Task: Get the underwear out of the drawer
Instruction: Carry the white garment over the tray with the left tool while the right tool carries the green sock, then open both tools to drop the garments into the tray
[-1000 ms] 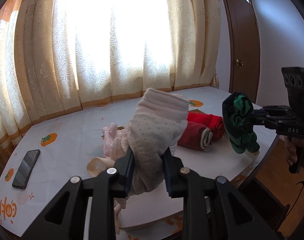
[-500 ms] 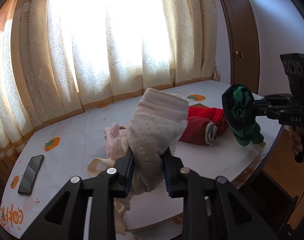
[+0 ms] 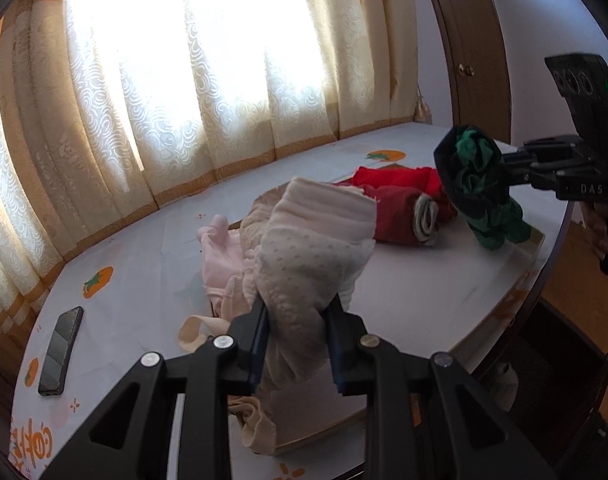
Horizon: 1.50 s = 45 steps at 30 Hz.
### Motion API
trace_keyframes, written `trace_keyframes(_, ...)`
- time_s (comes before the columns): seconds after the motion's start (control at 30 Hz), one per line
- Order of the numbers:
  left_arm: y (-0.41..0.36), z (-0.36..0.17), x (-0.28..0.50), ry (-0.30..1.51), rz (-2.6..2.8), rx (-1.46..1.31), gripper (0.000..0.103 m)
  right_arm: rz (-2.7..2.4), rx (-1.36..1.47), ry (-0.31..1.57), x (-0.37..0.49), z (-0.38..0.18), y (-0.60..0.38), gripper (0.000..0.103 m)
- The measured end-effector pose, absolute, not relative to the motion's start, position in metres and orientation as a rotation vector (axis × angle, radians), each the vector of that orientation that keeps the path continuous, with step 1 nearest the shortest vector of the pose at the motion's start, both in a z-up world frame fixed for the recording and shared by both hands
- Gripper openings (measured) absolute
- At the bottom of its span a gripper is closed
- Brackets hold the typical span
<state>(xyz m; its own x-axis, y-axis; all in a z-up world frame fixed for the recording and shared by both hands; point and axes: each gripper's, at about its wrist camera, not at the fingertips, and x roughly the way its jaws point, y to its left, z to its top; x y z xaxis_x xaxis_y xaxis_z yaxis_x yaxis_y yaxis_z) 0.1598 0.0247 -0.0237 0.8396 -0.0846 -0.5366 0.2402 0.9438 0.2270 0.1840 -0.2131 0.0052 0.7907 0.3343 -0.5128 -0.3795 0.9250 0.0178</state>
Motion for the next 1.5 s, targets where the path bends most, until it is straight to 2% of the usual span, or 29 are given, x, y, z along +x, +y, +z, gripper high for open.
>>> trace_keyframes(0.8, 0.015, -0.046, 0.158, 0.615, -0.231, 0.44, 0.025, 0.415, -0.205, 0.602, 0.184, -0.01, -0.19, 0.019)
trace_keyframes(1.0, 0.011, -0.048, 0.162, 0.634, -0.249, 0.484, 0.027, 0.39, -0.257, 0.66, 0.192, -0.021, -0.182, 0.019)
trace_keyframes(1.27, -0.007, -0.054, 0.157, 0.642, -0.281, 0.678, 0.03, 0.376, -0.264, 0.69, 0.192, -0.029, -0.185, 0.019)
trace_keyframes(1.5, -0.012, -0.052, 0.161, 0.653, -0.282, 0.672, 0.032, 0.387, -0.275, 0.76, 0.191, -0.035, -0.177, 0.019)
